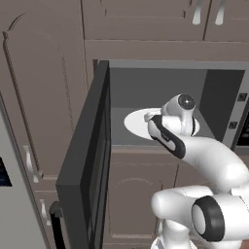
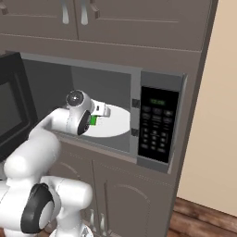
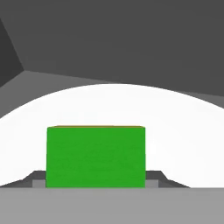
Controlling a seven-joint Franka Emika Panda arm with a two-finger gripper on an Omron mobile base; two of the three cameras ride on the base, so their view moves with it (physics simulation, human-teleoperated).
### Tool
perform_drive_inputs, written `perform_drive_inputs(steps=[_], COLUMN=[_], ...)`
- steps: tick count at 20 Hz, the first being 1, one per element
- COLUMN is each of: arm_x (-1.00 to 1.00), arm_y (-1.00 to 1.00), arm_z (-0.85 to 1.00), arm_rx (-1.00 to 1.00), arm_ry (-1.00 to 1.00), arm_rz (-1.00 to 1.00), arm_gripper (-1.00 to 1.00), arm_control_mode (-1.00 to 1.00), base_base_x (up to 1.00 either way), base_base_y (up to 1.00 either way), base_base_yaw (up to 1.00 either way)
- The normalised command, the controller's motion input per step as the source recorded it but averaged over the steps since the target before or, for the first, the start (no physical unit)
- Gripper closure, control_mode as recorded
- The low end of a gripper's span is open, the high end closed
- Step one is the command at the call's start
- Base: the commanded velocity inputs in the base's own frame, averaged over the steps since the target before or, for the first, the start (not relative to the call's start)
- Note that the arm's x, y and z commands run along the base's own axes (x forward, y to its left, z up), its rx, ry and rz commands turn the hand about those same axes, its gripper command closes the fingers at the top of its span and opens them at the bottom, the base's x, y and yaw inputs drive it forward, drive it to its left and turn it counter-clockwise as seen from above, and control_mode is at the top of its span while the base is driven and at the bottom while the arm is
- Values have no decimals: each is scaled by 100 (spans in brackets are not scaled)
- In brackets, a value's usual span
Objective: Place the sponge inside the microwave to prepare for sanitizing.
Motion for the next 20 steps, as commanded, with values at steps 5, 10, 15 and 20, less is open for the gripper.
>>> perform_drive_inputs(steps=[5, 10, 15, 20], arm_x=[21, 0, 0, 0], arm_y=[-15, -12, -8, -9], arm_z=[-34, -46, -44, -39], arm_rx=[0, 0, 0, 0], arm_ry=[1, 0, -1, -1], arm_rz=[0, 0, 0, 0], arm_gripper=[100, 100, 100, 100], arm_control_mode=[-100, -100, -100, -100], base_base_x=[0, 0, 0, 0], base_base_y=[0, 0, 0, 0], base_base_yaw=[0, 0, 0, 0])
